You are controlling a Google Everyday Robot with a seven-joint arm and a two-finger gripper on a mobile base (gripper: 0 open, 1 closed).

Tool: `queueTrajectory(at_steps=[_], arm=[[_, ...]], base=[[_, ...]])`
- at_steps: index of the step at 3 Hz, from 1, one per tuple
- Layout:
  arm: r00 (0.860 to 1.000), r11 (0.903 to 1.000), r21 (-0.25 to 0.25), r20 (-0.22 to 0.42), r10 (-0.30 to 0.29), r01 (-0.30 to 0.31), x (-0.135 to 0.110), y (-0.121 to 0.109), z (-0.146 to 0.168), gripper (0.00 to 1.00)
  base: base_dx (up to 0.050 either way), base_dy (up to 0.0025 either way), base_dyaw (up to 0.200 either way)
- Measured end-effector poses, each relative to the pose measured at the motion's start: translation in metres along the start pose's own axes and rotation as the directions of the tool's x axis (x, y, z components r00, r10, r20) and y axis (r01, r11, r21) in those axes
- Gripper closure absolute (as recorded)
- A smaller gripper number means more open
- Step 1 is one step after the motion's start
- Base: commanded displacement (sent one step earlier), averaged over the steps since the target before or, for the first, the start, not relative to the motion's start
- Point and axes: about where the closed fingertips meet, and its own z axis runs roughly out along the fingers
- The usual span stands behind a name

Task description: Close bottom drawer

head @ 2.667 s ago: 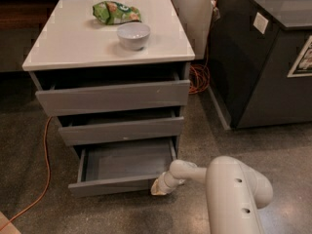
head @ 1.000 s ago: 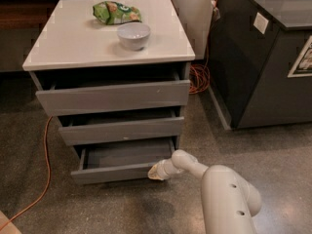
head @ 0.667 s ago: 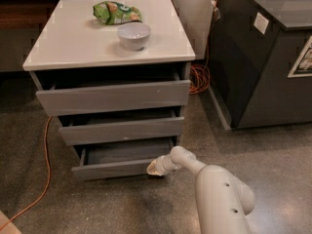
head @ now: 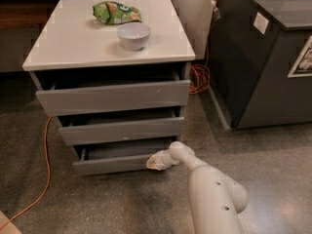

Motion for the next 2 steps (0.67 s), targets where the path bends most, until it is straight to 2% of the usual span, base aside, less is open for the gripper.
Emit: queueTrajectory(at_steps=[1,2], arm=[[1.000,0.9999,0.013,-0.013,0.005,-0.005,0.0014,-0.0298,0.0049,1.00],[1.000,0.9999,0.016,-0.014,0.005,-0.005,0.0017,-0.0314,0.0043,1.00]], base=[[0.000,0.00000,0.000],[0.000,0.00000,0.000]])
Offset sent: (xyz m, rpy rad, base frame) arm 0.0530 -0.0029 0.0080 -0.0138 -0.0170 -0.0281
